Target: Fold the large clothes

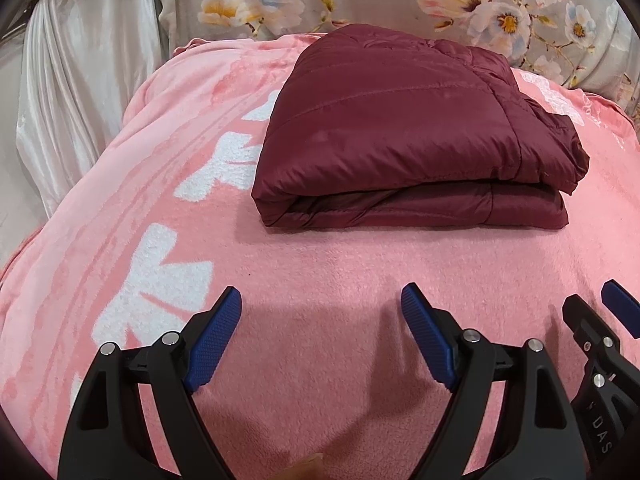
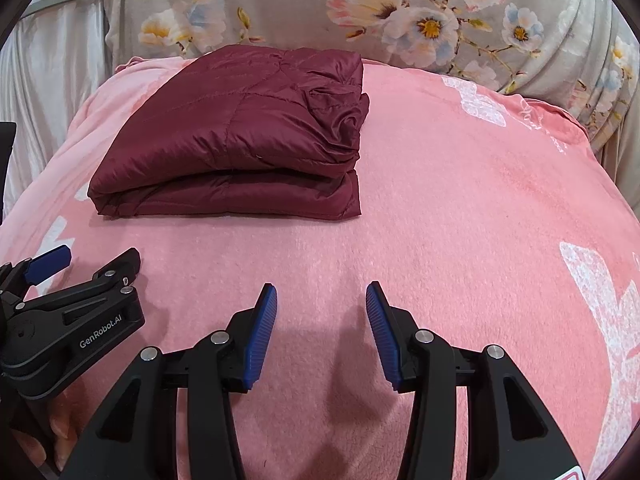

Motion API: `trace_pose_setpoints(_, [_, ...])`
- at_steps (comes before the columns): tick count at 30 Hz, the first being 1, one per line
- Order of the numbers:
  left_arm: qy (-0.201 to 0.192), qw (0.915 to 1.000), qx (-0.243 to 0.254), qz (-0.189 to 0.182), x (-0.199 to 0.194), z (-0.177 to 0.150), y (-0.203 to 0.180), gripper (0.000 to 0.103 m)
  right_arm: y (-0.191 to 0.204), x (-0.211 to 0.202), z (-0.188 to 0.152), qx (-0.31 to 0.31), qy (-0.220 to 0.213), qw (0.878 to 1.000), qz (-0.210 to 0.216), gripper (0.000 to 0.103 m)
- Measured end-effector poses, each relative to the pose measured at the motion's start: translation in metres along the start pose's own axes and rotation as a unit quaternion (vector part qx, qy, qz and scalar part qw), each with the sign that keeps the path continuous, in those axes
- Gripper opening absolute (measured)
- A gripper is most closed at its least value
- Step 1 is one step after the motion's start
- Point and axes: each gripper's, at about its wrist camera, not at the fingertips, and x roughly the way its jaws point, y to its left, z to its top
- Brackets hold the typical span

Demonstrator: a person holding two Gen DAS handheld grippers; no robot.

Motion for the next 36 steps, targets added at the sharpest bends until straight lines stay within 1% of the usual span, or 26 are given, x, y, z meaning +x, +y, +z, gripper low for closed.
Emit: trace_pose_setpoints(36, [-0.005, 1.0, 0.002, 0.003, -0.0027, 0.0003, 0.0009, 0.08, -0.0012, 0.0002, -0.0008, -0.001, -0.001, 1.0, 0.0, 0.046])
